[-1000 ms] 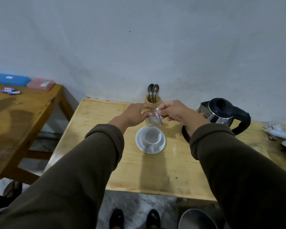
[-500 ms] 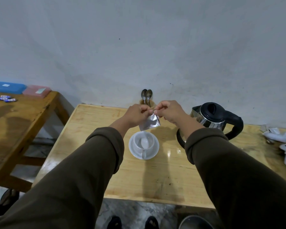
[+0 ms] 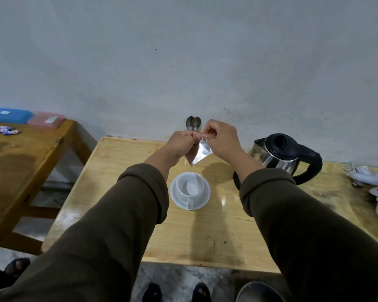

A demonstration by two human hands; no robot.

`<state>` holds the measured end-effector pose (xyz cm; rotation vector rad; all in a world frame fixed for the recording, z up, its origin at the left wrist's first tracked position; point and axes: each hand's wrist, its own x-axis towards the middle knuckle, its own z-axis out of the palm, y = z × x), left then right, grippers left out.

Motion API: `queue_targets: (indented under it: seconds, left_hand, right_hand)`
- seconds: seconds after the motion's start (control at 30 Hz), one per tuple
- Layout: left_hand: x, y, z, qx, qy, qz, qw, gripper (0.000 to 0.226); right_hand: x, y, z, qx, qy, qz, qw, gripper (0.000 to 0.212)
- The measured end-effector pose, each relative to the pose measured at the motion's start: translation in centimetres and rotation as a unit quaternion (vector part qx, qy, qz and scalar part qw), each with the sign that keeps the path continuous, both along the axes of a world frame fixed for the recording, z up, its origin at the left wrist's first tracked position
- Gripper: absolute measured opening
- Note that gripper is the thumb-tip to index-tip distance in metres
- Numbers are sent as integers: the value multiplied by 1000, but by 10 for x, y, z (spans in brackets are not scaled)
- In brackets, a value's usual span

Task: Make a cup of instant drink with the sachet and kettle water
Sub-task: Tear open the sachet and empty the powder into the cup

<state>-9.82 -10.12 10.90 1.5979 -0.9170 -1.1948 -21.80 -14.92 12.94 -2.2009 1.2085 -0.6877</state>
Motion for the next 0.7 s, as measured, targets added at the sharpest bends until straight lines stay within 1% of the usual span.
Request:
queue_targets:
  seconds: [0.07,0.13,0.2,0.37,0.43,0.53,0.6,0.7]
  left_hand:
    - [2,0,-3,10,9,8,1000,24]
    - [3,-1,-6,19,23,18,999,25]
    - [3,0,-7,20,27,20,999,27]
    - [4,6,-8,4,-41,-4,999,31]
    - [4,4,-9,10,-72,-5,997,30]
    - [4,0,-8,23,-92,20,995,31]
    - [2,-2,-5,30,-73,39,996,30]
    - [0,-3,0,35,-23,54,998,28]
  right_hand:
    - [2,1,-1,-21,8,11,1000,4]
    - [4,2,-2,-33,14,17,999,4]
    - [5,2,-4,-17,2,7,1000,5]
    - [8,0,-6,55,26,-16,998,5]
    - [9,1,-6,58,34,-15,998,13]
    - [13,3,-6,25,53,-8,998,13]
    - [15,4,-5,-8,67,-6,998,10]
    - [18,5,0,-58,79,15,995,11]
